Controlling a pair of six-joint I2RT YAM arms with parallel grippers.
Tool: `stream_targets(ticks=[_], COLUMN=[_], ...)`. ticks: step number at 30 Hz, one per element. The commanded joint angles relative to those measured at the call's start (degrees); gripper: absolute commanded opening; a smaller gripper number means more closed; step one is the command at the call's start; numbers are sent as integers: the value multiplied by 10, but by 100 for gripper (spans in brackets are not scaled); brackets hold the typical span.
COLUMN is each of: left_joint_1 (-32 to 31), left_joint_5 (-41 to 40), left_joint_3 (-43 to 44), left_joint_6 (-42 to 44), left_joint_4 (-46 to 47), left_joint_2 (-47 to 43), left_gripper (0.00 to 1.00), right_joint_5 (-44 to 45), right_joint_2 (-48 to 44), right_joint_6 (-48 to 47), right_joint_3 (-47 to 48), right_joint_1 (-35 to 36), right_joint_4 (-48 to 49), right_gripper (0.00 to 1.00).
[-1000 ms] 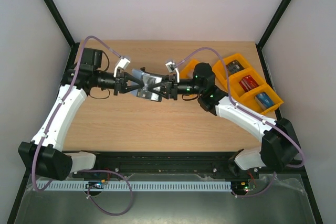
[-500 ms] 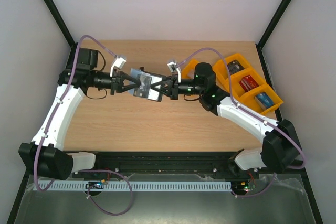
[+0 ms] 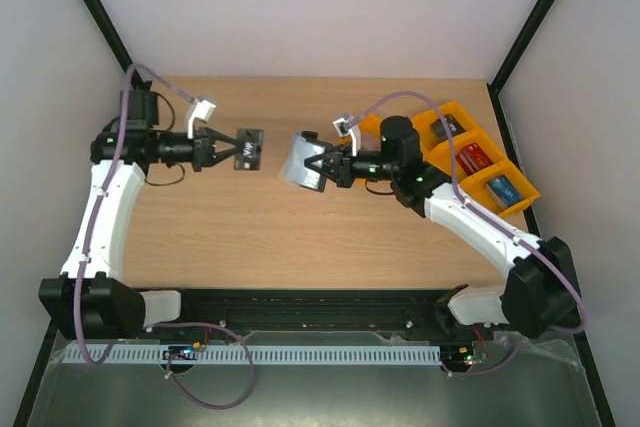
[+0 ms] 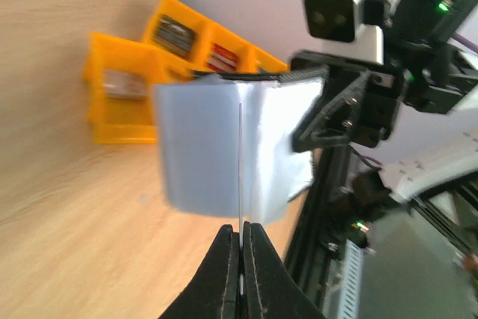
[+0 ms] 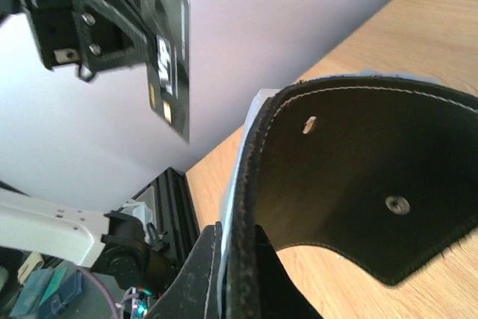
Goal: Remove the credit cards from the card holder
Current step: Place the card holder at the center of the board.
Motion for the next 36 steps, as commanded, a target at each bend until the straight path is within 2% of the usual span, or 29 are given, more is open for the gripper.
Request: stream_targets(ticks=[1,4,7,12,13,14,17,18,21,23,25,27,31,34,36], left_joint_1=[72,97,114,128,128,128,129,129,127,117,92,53,-30,-64,-84], left_joint_5=[-53,-82,-77,-78,-77,-75,-60,-56,-42,-34,-43,-65,-79,-57,-43], left_joint_3=[27,23,16,11,10,8,2,2,3,9,18,23,44,63,74], left_joint_6=[-28,-63,-95,-119,-123,-128,-131,-131,-103,-54,1,48,148,204,233], left_joint_4=[21,51,76,99,103,108,113,112,93,54,10,-25,-116,-169,-195], left_joint_2=[-8,-13,-16,-15,-15,-15,-18,-19,-17,-15,-13,-14,-12,-9,-7], left_gripper=[2,2,2,2,2,2,2,2,2,2,2,2,2,2,2], right_joint_5=[34,40,-10,-42,-31,-11,88,115,189,242,267,242,102,30,11], right_joint_2=[65,144,227,318,330,344,380,378,312,258,218,169,69,16,3], right_joint_6=[25,56,130,276,293,292,243,242,257,213,135,54,-79,-114,-111], right_joint_3=[28,65,122,160,156,157,173,154,40,25,50,78,92,89,90], right_joint_1=[26,87,138,170,169,165,137,123,77,61,59,59,59,59,60], right_joint_4=[-5,40,141,301,300,264,30,-3,3,-41,-101,-135,-131,-102,-83], right_gripper=[2,2,2,2,3,11,28,33,55,62,65,65,69,77,77])
